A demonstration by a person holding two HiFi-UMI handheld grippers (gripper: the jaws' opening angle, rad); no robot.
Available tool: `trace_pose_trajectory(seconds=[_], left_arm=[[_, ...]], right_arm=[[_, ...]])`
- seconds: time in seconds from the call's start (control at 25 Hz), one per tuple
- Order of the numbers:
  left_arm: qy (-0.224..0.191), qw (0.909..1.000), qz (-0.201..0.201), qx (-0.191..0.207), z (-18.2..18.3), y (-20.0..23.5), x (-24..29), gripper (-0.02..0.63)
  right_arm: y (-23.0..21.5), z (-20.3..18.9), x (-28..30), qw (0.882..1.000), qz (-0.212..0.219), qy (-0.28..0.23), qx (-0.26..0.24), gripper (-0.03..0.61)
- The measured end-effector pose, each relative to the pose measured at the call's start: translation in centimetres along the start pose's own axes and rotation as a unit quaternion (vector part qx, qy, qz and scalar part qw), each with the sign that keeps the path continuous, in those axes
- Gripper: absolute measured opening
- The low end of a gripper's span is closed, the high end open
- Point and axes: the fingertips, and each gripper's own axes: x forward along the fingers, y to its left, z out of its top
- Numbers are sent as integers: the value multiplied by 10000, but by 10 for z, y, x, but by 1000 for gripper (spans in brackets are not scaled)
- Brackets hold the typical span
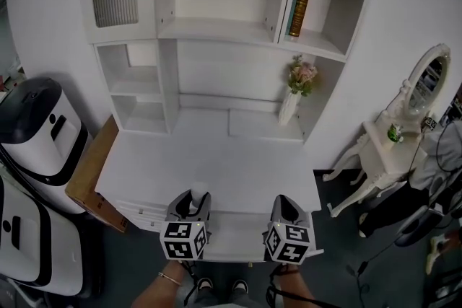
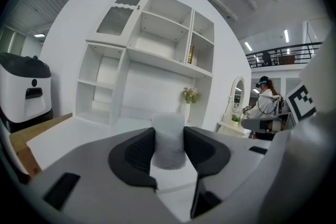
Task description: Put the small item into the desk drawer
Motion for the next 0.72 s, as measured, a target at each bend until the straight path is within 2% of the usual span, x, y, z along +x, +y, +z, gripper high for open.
trace_pose_trajectory(seconds=[0.32, 0.72], left_arm=[[100, 9997, 201, -97, -15, -4, -4, 166], [518, 9972, 408, -359, -67, 3, -13, 166]], right_arm=[[-6, -17, 10, 9994, 211, 271, -27, 5], [-11, -53, 17, 9977, 285, 616, -37, 5]])
